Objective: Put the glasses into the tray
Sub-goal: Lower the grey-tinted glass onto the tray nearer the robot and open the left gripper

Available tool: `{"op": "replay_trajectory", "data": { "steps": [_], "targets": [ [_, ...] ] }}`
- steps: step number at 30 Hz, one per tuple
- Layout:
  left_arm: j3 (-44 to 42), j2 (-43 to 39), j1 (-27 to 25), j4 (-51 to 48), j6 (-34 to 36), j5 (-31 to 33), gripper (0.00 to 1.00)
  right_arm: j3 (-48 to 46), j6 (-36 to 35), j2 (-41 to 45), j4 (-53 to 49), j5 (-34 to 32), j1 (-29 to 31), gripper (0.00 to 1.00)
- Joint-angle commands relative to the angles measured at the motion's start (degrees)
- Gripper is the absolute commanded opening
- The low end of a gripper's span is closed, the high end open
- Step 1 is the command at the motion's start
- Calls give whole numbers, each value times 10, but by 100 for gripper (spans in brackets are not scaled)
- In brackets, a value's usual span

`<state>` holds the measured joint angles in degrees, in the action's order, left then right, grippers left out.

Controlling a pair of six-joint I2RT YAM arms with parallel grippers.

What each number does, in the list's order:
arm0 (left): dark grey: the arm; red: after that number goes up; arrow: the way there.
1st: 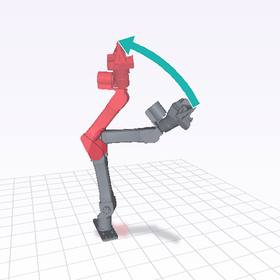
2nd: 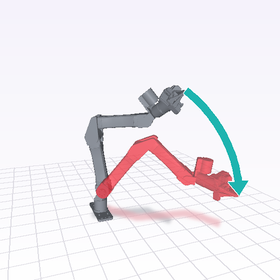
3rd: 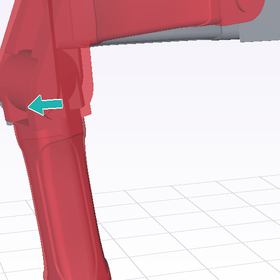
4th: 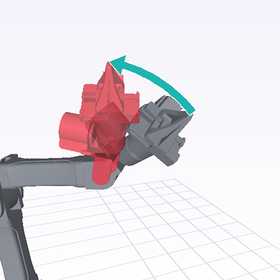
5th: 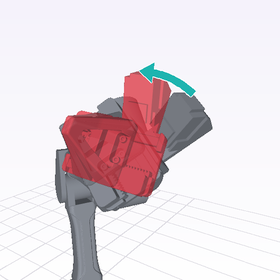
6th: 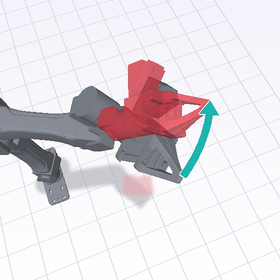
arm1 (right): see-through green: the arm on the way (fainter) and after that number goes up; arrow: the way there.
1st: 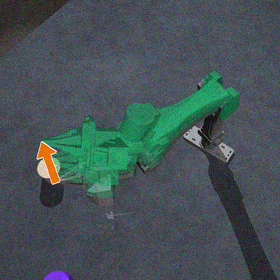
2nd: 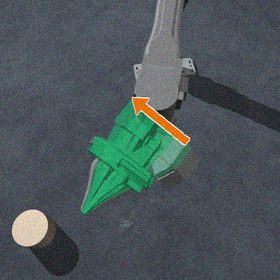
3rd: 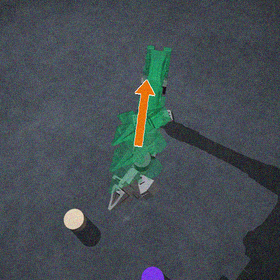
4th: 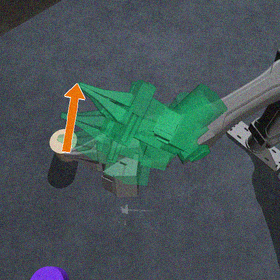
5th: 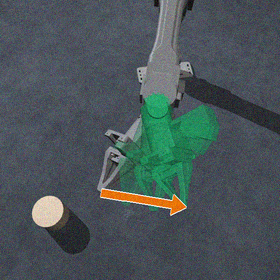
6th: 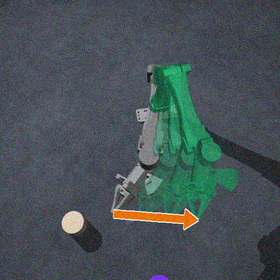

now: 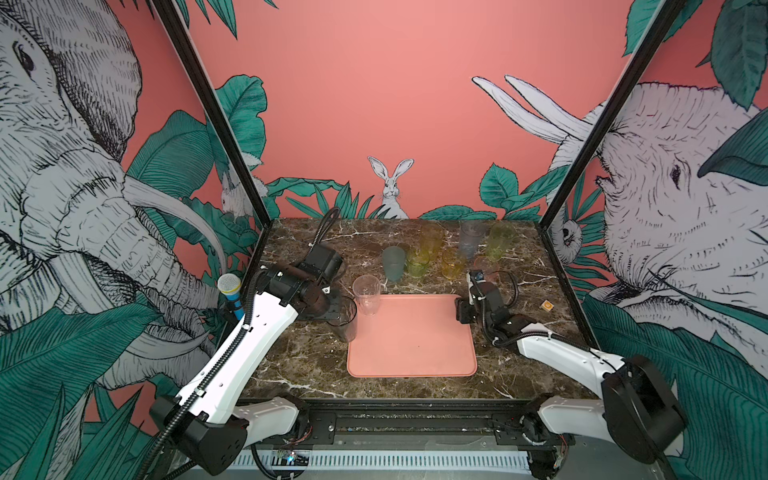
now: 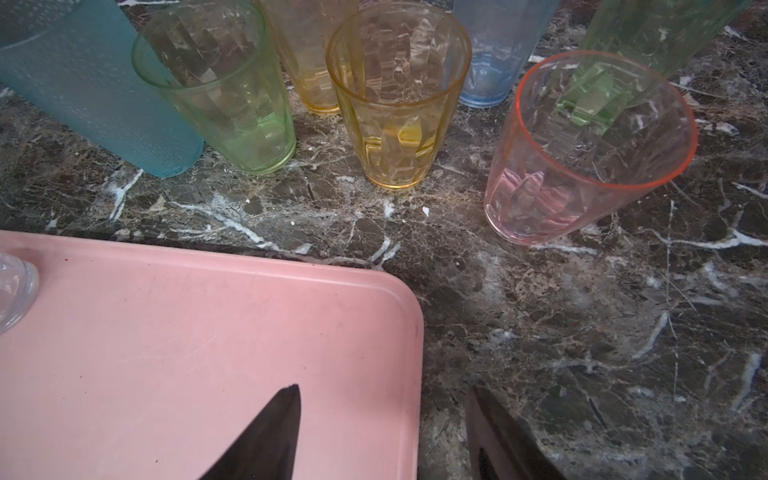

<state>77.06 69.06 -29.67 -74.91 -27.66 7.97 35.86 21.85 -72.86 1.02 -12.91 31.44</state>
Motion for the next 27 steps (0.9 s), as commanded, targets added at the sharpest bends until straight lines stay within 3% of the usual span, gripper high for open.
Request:
{"op": "replay_trajectory", "data": {
  "steps": [1,27],
  "targets": [
    [-19,-15,-13,40,-31,5,0,19,-1,5,2,-7,-2,65],
    [-80,60,-69,136,-66,13,0,21,-1,0,0,-5,-2,65]
  ]
}}
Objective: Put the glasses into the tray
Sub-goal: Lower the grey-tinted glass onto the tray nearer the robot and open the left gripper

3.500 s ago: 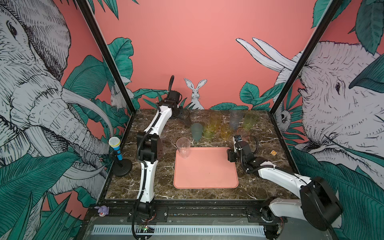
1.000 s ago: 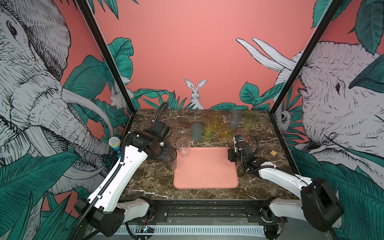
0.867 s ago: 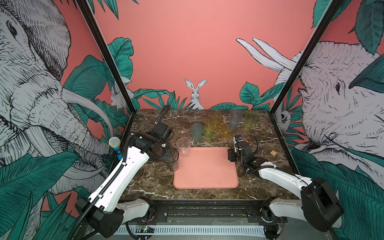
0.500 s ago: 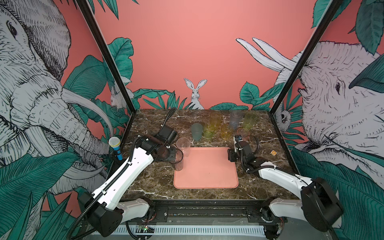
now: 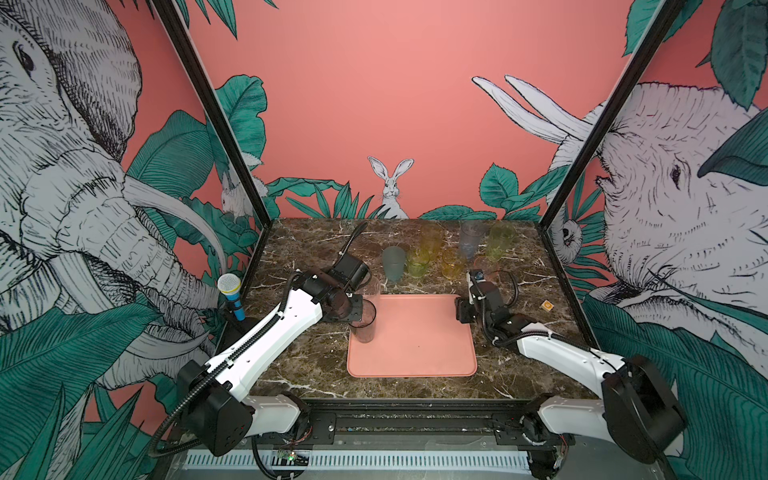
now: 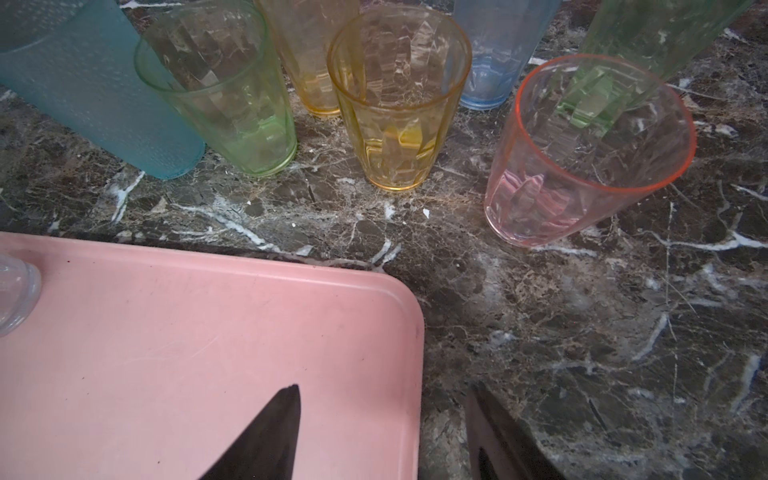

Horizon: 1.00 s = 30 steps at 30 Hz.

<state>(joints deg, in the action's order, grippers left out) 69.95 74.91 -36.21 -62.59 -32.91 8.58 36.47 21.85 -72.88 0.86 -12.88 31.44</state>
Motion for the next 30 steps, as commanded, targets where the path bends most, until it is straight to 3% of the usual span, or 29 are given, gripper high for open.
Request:
{"op": "replay_trajectory", "data": {
  "steps": [1,30],
  "targets": [
    [-10,4,-5,16,-15,6,0,15,-1,1,1,-6,-2,65],
    [-19,48,-12,27,-22,-1,0,17,-1,0,-2,-5,-2,65]
  ]
}}
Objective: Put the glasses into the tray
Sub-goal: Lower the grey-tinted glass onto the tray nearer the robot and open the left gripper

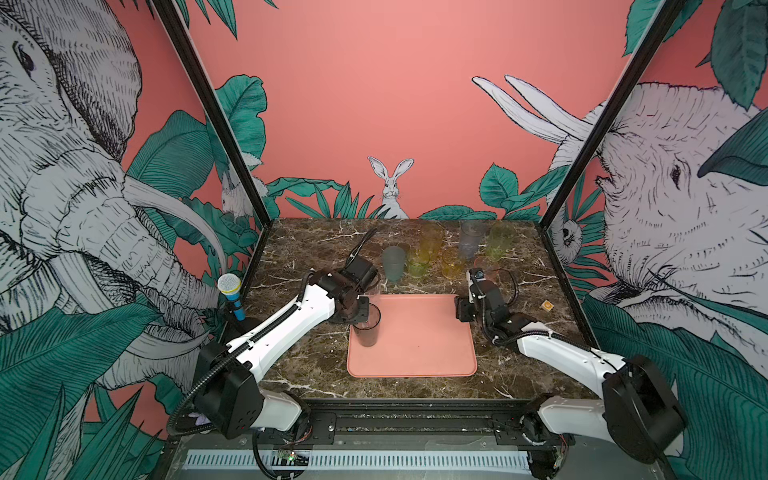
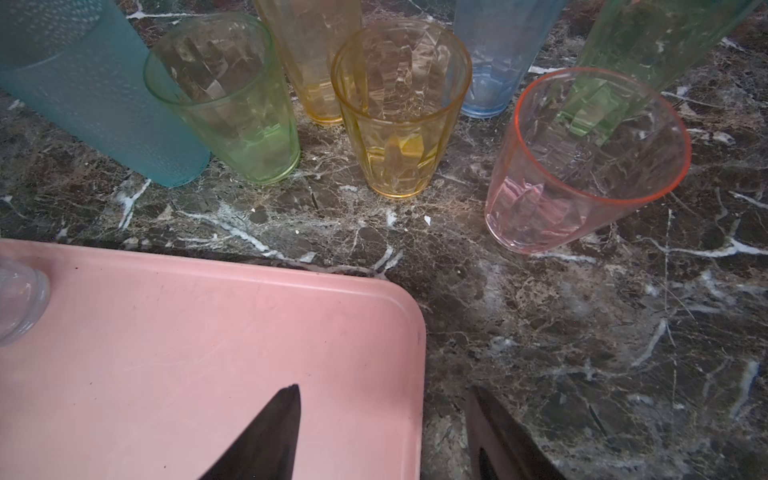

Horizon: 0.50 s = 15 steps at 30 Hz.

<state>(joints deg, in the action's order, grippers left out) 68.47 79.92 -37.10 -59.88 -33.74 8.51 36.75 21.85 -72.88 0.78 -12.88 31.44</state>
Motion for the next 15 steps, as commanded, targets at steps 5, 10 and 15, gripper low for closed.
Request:
{"op": "replay_trajectory", "data": {
  "steps": [5,10,15],
  "targets": [
    [-3,1,-4,-1,-16,0,0,14,-1,1,-2,-6,-2,65],
    [2,2,-4,-3,-16,0,6,15,-2,0,-3,-6,-2,66],
    [9,0,-4,-8,-17,-3,16,14,-2,-1,-3,-6,-2,65]
  ]
}}
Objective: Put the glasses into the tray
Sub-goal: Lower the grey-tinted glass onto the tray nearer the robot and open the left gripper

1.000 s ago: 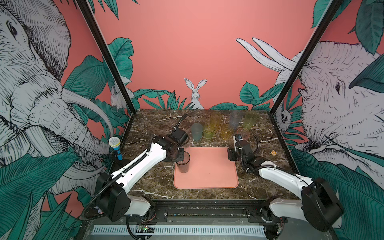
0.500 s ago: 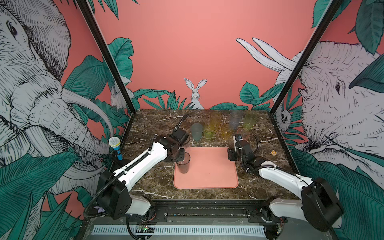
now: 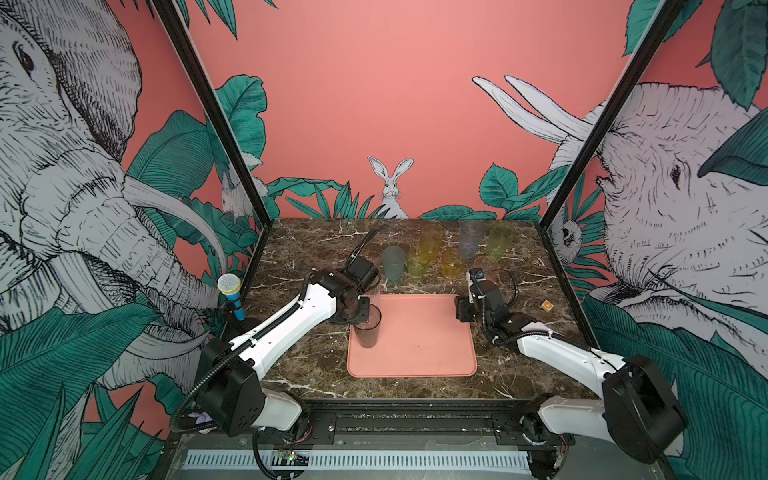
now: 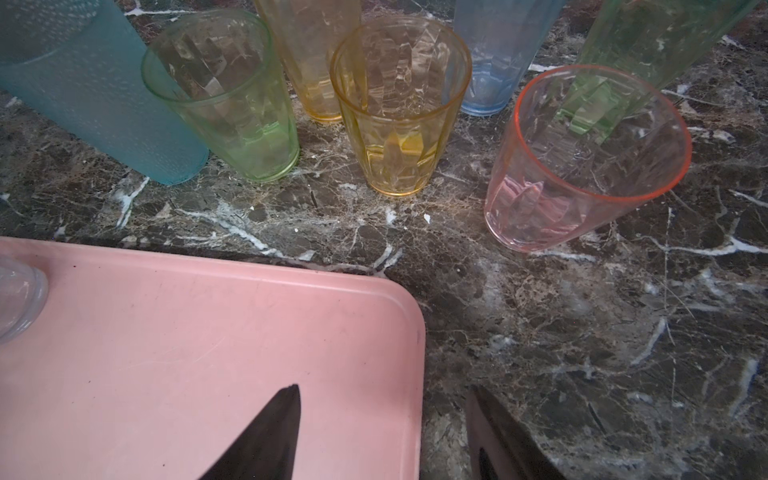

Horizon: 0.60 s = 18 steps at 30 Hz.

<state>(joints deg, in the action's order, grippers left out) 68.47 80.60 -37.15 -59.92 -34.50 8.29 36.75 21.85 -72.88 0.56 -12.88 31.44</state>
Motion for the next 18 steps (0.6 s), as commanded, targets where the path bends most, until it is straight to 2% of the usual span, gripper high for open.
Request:
{"op": "replay_trajectory", "data": {
  "steps": [1,8,18],
  "targets": [
    [10,-9,-3,-7,-10,-3,18,15,-2,-1,0,-6,-2,66],
    [24,-16,-4,-18,-10,-5,28,15,-2,-1,-2,-6,-2,66],
    [77,-29,-3,-52,3,17,35,15,-2,2,-2,-5,-2,65]
  ]
}}
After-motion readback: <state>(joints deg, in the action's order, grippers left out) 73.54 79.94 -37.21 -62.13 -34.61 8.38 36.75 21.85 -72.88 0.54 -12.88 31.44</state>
